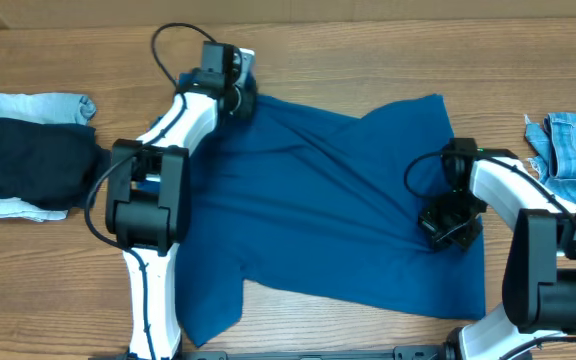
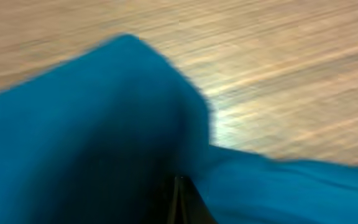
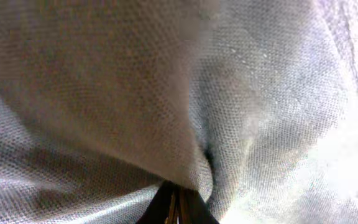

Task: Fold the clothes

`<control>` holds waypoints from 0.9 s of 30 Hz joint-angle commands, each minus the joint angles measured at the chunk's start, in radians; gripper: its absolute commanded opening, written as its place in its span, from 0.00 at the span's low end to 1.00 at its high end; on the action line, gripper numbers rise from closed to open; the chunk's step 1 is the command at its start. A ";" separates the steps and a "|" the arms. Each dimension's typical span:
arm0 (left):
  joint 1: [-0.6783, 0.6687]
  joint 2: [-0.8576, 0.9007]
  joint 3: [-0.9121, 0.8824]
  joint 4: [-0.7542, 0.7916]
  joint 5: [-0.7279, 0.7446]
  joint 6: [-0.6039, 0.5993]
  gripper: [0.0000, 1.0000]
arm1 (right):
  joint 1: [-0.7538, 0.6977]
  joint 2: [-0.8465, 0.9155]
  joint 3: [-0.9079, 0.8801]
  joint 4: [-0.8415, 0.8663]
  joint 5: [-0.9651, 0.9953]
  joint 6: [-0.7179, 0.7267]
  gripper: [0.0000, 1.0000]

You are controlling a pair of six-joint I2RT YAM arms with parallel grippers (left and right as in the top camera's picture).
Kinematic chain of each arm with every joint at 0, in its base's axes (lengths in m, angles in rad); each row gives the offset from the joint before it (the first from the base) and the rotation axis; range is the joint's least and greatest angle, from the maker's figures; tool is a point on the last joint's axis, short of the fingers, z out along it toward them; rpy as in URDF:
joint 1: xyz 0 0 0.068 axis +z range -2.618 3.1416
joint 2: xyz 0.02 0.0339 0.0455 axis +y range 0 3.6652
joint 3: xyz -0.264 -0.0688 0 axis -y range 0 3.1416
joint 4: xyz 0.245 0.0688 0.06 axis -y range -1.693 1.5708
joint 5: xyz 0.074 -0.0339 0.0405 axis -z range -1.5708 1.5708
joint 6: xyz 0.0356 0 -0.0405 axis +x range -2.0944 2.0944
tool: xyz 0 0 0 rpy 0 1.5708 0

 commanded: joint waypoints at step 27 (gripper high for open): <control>-0.094 0.153 0.225 -0.192 0.001 0.121 0.04 | -0.055 0.221 0.296 0.307 0.210 -0.260 0.04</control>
